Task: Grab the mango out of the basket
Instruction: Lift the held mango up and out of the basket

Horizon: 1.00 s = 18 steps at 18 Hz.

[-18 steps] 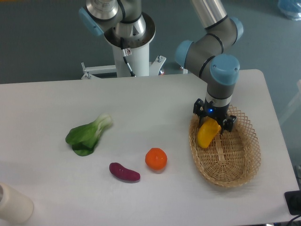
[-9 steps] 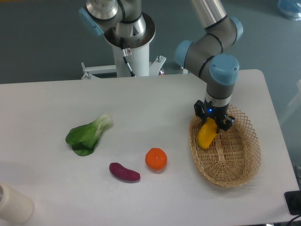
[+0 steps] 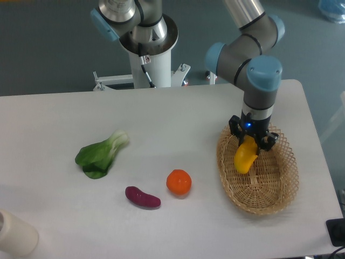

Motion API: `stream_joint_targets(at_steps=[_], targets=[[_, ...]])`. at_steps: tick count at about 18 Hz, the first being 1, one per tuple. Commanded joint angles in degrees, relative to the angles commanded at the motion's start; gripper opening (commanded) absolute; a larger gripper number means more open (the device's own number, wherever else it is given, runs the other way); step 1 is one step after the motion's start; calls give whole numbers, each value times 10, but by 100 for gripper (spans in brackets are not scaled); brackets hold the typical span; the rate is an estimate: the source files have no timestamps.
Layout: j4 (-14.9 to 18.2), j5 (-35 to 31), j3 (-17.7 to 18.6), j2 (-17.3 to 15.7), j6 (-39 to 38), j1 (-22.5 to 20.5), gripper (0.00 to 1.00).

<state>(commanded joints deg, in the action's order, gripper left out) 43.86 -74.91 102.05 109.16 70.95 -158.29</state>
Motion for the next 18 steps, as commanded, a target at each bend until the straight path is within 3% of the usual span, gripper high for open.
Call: stream_joint_targets(at_steps=[5, 6, 11, 18], targets=[[1, 73, -27, -36, -141, 25, 49], [1, 91, -27, -55, -177, 31, 49], [2, 93, -25, -100, -280, 90, 49], [2, 88, -17, -105, -279, 107, 49]])
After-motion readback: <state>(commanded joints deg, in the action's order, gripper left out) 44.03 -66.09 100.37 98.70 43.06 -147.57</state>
